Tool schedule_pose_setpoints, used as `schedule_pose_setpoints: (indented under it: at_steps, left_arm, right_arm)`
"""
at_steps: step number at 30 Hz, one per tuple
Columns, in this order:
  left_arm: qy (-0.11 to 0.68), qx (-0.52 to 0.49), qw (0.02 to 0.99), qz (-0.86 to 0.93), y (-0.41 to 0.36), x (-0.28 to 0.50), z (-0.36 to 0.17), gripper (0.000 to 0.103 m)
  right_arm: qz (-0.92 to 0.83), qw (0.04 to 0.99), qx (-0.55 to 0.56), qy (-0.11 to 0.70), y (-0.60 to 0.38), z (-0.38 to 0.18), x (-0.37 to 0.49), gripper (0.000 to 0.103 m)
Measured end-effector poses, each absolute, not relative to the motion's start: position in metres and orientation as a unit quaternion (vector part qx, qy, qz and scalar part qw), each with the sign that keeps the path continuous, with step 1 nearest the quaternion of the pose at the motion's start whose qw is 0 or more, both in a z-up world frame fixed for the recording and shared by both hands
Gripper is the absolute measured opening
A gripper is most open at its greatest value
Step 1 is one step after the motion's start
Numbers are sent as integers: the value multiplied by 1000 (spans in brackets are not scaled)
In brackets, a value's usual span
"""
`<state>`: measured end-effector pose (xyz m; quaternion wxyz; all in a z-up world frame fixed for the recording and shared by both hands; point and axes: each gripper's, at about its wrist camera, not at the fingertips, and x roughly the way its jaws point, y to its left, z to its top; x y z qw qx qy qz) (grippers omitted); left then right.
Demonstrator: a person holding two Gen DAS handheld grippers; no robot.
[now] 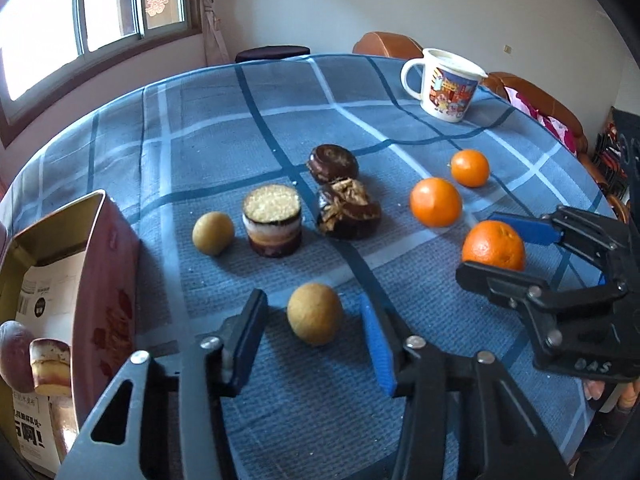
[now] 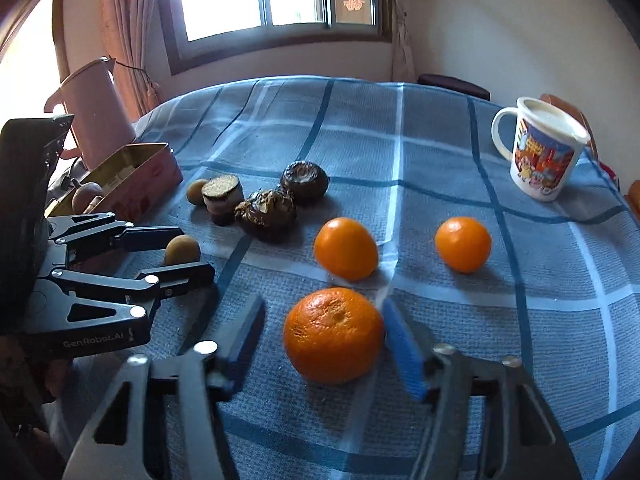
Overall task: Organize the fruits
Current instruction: 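Close the left tool on a brown kiwi while the right tool grasps a large orange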
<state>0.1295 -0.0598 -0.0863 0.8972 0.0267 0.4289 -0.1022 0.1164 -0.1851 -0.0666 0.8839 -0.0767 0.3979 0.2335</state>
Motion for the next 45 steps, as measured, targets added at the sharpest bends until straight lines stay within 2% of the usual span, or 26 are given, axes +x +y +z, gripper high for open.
schedule_pose_setpoints:
  at_steps: [3,45]
  left_arm:
    - [427,27,898,-101,-58,129,-85,27]
    - [290,32,952,-91,-63,80,-49,27]
  right_arm:
    - [232,882,-78,403,-185,-68,118,51]
    - [257,922,-93,275,-185,-37,77,50]
